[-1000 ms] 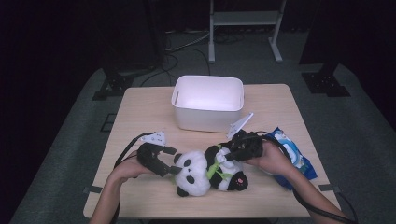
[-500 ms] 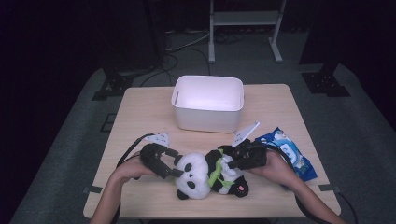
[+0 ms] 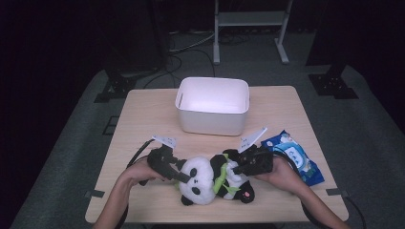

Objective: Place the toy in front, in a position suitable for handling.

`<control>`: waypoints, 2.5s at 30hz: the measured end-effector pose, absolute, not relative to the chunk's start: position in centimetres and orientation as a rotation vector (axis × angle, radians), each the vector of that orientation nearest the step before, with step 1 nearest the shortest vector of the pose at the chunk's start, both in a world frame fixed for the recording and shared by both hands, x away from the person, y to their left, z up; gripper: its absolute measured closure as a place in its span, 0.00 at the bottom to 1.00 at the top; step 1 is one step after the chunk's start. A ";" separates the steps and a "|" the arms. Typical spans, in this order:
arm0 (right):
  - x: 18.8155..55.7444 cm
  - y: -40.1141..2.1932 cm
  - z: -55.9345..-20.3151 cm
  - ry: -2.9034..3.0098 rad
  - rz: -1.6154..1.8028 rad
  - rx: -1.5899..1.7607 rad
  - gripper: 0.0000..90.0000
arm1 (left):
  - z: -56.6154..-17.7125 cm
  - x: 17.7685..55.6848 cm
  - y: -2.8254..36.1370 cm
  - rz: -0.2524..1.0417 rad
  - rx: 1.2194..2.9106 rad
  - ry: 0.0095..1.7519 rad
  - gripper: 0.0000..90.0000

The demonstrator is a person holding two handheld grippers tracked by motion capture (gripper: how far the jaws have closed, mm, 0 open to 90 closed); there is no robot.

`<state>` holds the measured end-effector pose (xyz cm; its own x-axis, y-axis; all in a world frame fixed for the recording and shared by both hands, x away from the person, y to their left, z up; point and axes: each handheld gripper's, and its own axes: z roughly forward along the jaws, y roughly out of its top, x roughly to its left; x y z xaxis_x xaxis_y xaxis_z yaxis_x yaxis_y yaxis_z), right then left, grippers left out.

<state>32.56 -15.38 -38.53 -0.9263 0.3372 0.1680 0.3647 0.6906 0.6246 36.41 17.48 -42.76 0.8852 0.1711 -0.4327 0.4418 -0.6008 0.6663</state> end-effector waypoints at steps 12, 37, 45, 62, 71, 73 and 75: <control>33.2 -14.1 -36.3 -2.885 -1.108 -0.551 0.93 | -39.2 36.2 17.6 0.070 2.313 0.204 0.45; 35.7 -13.3 -33.7 -2.892 -1.069 -0.579 0.93 | -40.3 34.5 18.6 0.043 2.203 0.299 0.29; 33.9 -13.0 -33.8 -2.906 -1.077 -0.524 0.93 | -40.5 34.4 17.6 -0.023 2.216 0.315 0.20; 34.0 -15.9 -32.8 -2.946 -1.113 -0.622 0.93 | -40.5 33.6 19.0 0.064 2.188 0.115 0.41; 32.3 -17.9 -33.8 -2.907 -1.117 -0.675 0.93 | -40.4 33.8 19.4 0.053 2.175 0.172 0.40; 32.1 -18.2 -33.9 -2.899 -1.117 -0.685 0.93 | -40.5 33.7 19.3 0.051 2.167 0.167 0.41; 31.9 -18.2 -33.8 -2.903 -1.120 -0.689 0.93 | -40.5 33.6 19.2 0.060 2.170 0.157 0.44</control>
